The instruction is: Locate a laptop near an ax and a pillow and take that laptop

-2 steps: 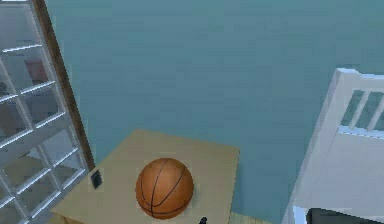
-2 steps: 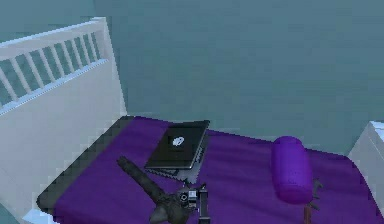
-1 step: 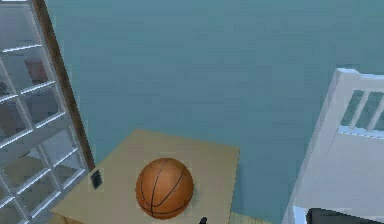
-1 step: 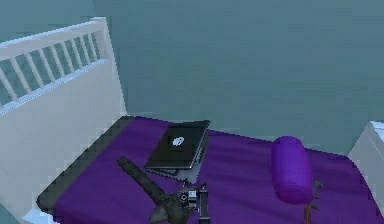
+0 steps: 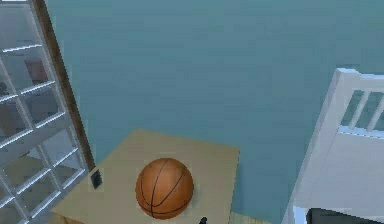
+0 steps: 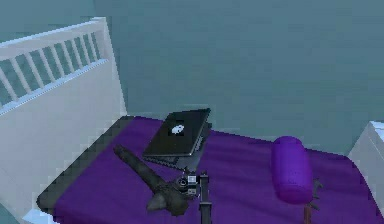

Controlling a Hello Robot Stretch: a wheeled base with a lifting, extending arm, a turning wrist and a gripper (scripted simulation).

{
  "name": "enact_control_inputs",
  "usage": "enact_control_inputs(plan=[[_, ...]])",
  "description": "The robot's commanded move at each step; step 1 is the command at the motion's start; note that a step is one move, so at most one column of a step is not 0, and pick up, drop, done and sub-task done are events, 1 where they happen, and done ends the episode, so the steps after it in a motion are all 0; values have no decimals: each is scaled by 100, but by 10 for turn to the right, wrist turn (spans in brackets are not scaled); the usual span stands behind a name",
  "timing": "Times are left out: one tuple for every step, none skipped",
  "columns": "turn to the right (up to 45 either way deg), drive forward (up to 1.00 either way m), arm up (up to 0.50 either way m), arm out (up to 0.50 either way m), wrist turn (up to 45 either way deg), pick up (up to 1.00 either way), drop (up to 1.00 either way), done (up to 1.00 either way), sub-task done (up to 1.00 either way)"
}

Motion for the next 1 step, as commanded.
enact_control_inputs(plan=[[0, 0, 0, 0, 0, 0, 0, 100, 0]])
